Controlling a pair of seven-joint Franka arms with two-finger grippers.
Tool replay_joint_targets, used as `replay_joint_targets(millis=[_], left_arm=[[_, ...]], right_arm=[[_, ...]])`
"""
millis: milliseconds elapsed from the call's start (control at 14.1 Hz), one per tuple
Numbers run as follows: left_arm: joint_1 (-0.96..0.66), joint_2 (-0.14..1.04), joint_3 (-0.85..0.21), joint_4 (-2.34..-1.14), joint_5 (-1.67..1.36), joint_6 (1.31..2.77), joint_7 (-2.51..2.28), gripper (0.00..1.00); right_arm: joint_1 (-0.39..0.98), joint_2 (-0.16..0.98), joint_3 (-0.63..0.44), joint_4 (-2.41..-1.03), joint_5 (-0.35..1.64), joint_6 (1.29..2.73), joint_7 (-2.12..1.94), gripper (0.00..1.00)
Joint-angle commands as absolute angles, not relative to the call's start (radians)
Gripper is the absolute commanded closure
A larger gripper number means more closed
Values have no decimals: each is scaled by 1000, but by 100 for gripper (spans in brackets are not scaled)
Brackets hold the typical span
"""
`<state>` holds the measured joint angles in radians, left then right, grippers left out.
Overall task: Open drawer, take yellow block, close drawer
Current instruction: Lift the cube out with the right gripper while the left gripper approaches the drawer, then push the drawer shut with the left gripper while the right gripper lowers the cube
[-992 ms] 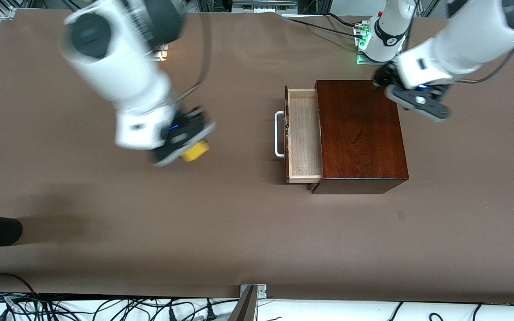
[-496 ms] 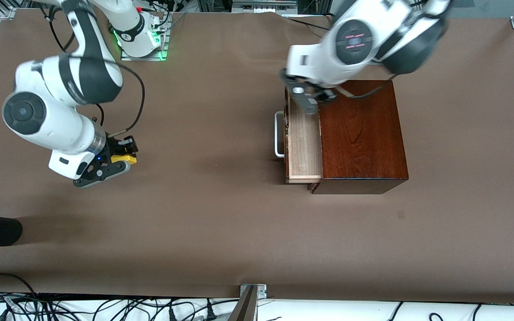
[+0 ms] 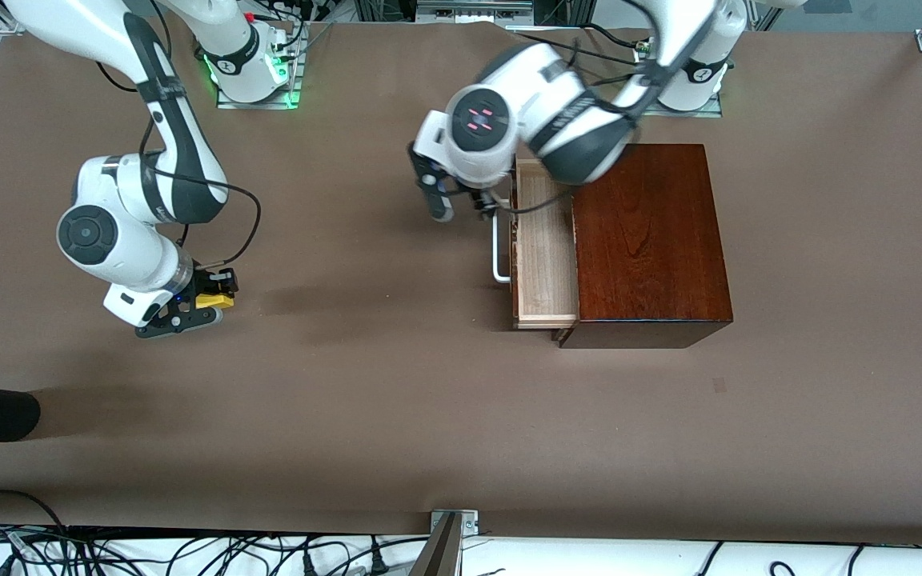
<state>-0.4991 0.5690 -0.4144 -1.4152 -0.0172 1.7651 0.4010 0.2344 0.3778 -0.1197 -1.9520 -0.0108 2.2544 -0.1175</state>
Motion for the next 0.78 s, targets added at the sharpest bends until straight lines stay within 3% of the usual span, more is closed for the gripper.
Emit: replay_joint_targets(millis=[0,283,567,638,708], left_arm=[[-514,633,-410,-1377,32,1830,585,0],[-514,695,-405,-1387,97,1873,719,0],[-474,683,-397,-1445,181,1806,721,0],[-456,680,-399,-1443,192,1774,722,0],[-445,672,-397,-1443,193,1743,723,0]], right_arm=[[230,376,-124,-2051,-20,2380,-87,100],[216,403,-124,-2161,-8,2554,-86,100],[212,422,-124,-2168,-5,2569,-78,100],[212,423,-124,-2168,-5,2571,-78,78],[210,423,-124,-2168,-5,2572,-78,39]])
